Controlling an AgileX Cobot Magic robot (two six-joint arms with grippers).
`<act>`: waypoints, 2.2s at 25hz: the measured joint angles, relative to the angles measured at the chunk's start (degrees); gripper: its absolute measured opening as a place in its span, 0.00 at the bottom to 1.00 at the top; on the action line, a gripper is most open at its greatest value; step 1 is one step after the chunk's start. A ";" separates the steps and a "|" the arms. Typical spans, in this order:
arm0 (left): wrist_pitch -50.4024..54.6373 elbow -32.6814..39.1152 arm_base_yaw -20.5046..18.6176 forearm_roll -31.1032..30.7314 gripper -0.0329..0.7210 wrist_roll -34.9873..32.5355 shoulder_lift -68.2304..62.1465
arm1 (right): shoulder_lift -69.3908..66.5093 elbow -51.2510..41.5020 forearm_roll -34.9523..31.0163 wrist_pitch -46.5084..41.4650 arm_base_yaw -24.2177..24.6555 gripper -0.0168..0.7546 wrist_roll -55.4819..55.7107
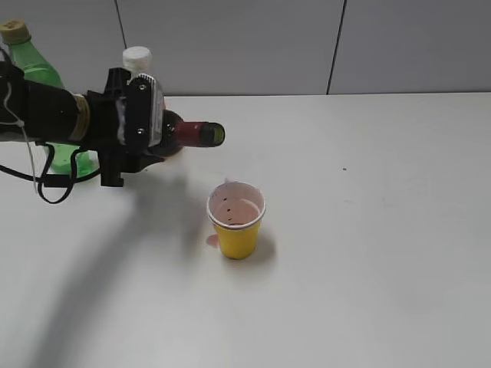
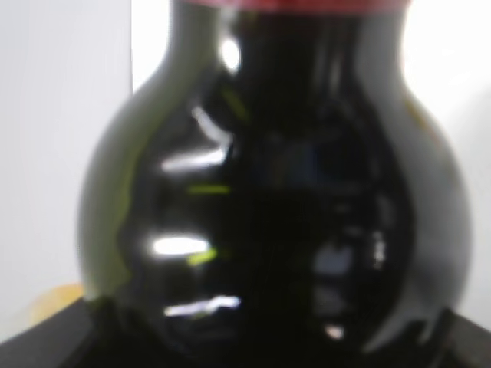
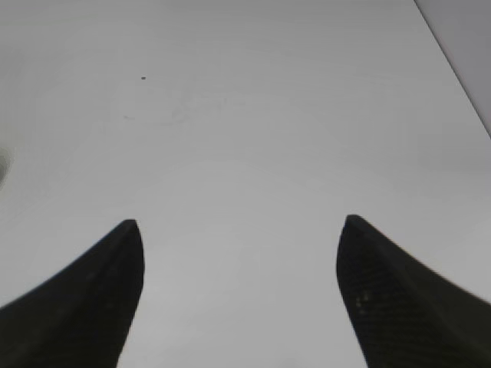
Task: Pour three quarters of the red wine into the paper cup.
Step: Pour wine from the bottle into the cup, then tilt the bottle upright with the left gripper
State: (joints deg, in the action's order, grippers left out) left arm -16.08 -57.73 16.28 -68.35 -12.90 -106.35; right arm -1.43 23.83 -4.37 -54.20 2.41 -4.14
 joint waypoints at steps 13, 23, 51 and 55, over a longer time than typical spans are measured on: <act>5.31 0.00 2.58 -2.99 0.77 -2.30 0.00 | 0.00 0.00 0.00 0.00 0.00 0.79 0.00; 8.30 0.00 4.44 -5.12 0.77 -2.30 0.07 | 0.00 0.00 0.00 0.00 0.00 0.79 0.00; 20.15 0.00 8.65 -12.29 0.77 -2.34 1.28 | 0.00 0.00 0.00 0.00 0.00 0.79 0.00; 20.98 0.00 9.05 -12.29 0.77 -2.34 1.28 | 0.00 0.00 0.00 0.00 0.00 0.79 0.00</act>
State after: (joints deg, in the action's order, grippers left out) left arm 4.90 -57.73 25.33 -80.65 -15.23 -105.07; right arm -1.43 23.83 -4.37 -54.20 2.41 -4.14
